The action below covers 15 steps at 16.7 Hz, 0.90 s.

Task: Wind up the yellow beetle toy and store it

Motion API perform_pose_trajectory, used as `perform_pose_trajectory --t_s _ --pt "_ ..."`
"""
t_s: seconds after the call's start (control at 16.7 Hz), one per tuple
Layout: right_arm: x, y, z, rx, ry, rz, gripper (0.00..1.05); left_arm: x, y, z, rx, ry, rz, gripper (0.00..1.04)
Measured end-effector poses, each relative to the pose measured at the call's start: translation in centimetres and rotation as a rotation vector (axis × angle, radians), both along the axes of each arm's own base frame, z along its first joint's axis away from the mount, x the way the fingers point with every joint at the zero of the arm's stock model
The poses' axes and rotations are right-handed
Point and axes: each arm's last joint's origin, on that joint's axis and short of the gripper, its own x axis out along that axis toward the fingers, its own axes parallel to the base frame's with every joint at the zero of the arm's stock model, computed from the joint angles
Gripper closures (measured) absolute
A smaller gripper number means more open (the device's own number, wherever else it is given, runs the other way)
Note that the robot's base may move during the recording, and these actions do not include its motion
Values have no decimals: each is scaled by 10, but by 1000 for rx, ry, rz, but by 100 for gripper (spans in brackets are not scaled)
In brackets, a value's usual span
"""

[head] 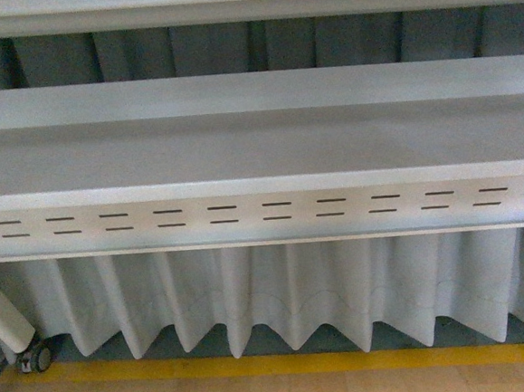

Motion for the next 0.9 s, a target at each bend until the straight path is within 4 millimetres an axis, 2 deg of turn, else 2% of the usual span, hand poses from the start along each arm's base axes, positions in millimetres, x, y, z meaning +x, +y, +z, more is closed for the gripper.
perform_pose_trajectory --t_s 0.9 --pt "0 0 0 0 2 0 6 0 0 0 0 1 -2 7"
